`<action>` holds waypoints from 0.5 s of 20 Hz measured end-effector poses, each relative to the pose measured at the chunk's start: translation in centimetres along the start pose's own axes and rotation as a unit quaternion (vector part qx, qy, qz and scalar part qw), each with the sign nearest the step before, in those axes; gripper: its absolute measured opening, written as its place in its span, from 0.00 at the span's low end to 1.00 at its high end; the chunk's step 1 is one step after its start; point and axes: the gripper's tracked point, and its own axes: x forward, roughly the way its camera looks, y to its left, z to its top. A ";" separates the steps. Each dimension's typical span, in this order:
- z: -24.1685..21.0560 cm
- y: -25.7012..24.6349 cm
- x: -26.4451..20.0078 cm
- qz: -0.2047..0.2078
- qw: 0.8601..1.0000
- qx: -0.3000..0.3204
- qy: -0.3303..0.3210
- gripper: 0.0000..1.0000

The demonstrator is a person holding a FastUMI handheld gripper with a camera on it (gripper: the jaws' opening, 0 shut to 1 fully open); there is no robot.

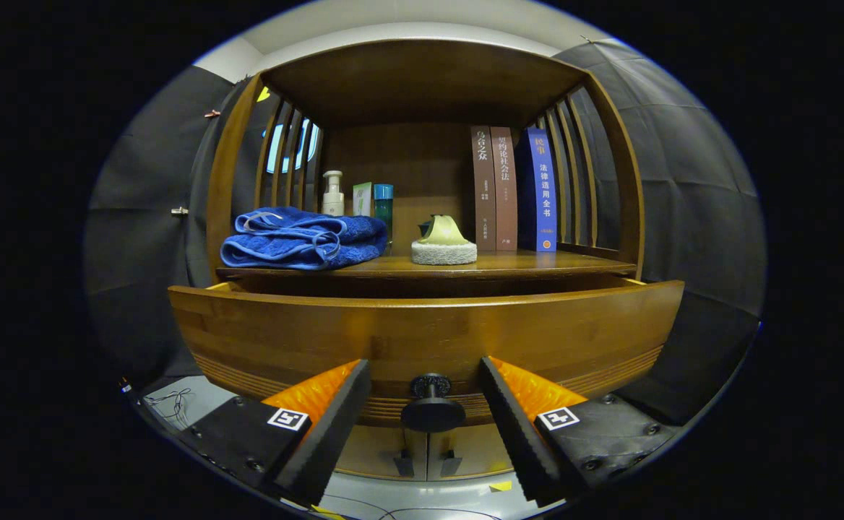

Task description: Pull open the drawer, take out the items inside it, and place them on the countertop above the cabinet.

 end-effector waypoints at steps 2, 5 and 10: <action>0.2 0.0 1.5 0.000 1.000 -0.002 0.002 0.99; 0.3 0.1 3.2 0.000 1.000 0.001 0.003 1.00; 0.5 0.0 5.4 0.001 1.000 0.002 0.004 0.99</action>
